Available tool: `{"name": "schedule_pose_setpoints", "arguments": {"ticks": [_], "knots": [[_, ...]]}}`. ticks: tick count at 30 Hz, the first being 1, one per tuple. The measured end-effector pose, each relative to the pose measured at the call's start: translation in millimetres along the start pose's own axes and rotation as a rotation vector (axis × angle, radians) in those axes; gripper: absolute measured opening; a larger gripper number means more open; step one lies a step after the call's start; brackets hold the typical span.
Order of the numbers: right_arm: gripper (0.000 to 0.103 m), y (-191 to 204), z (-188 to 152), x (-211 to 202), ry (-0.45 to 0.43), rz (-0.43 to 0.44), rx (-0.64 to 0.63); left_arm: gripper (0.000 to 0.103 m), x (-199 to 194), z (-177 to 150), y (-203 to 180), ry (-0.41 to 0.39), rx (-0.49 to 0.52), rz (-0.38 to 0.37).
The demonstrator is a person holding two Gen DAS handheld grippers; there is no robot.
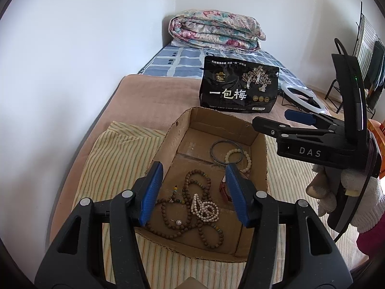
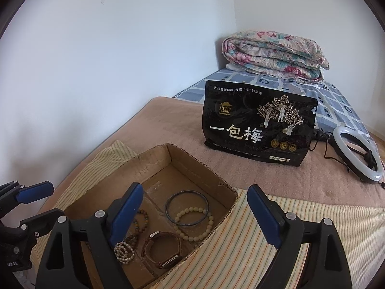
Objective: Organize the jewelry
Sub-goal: 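Open both tools to drop the earring and hoop into the box, then reach the left tool to the second pearl earring while the right tool reaches the jade pendant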
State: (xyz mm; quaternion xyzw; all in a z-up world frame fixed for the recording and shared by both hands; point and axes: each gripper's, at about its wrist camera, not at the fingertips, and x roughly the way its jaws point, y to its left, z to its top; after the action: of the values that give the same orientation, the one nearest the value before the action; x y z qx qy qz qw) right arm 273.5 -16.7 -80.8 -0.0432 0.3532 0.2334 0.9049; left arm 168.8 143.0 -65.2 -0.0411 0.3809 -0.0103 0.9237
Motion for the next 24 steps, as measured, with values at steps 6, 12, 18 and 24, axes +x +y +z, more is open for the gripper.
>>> {"name": "schedule_pose_setpoints", "arguments": {"ticks": [6, 12, 18, 24], "knots": [[0.090, -1.4, -1.0, -10.7, -0.011, -0.008, 0.003, 0.056, -3.2, 0.0, -1.7, -0.006, 0.000, 0.000], [0.090, -10.8, -1.5, -30.2, -0.033, -0.025, 0.012, 0.056, -11.4, 1.3, -10.5, -0.025, 0.014, -0.004], [0.091, -30.0, -5.3, -56.6, -0.052, -0.062, 0.019, 0.056, -21.0, 3.0, -26.8, -0.049, 0.043, -0.014], [0.092, -53.7, -9.4, -83.8, -0.070, -0.094, 0.037, 0.056, -24.6, 6.2, -44.2, -0.060, 0.057, -0.036]]}}
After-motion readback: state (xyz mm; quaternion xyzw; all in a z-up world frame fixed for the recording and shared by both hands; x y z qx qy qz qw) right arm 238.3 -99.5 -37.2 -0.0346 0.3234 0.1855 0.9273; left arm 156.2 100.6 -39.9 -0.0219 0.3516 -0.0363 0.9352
